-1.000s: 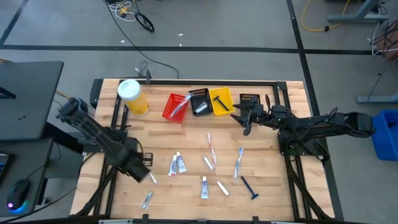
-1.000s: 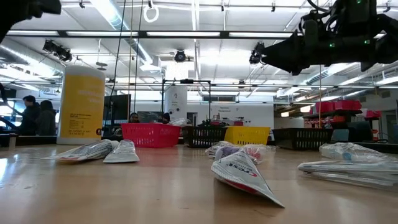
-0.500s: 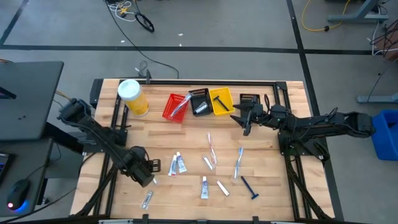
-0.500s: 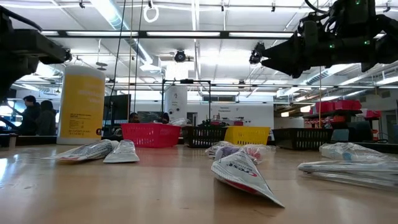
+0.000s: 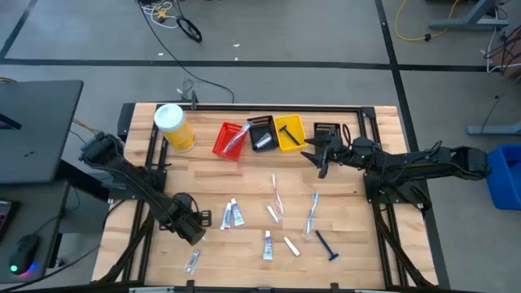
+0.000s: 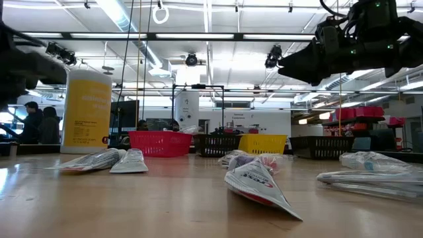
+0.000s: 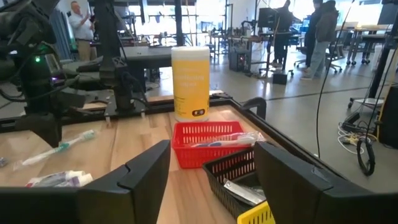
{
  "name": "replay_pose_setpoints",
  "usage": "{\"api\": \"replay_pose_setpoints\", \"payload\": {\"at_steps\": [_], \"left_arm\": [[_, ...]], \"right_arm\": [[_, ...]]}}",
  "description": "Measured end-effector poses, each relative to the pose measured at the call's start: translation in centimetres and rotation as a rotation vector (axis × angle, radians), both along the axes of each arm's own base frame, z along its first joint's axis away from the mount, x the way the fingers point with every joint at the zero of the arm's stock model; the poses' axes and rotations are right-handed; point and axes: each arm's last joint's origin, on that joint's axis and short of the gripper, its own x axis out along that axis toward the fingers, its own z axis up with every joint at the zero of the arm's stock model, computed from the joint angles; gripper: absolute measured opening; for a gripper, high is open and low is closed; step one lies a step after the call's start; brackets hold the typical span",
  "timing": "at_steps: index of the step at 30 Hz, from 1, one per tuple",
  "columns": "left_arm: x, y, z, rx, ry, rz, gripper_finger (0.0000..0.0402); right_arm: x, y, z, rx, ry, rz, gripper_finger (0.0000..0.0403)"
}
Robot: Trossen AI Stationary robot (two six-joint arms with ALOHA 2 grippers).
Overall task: Pick & Place Travel size toiletries
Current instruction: Put the green toothbrush into the red bin
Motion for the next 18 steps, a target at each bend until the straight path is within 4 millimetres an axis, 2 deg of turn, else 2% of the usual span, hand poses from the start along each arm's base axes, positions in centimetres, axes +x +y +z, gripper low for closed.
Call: {"api": "replay_pose_setpoints", "payload": {"at_steps": [11, 18], "left_arm": [[0.6, 0.0, -1.3, 0.047, 0.011, 0.016, 0.0146], [0.5, 0.0, -1.3, 0.048, 0.027, -0.037, 0.0094]], "right_arm": [[0.0, 0.0, -0.1, 0.002, 0.008, 0.000, 0.0254], [0.0, 0.0, -0.1, 0.001, 0.006, 0.000, 0.0233]]}}
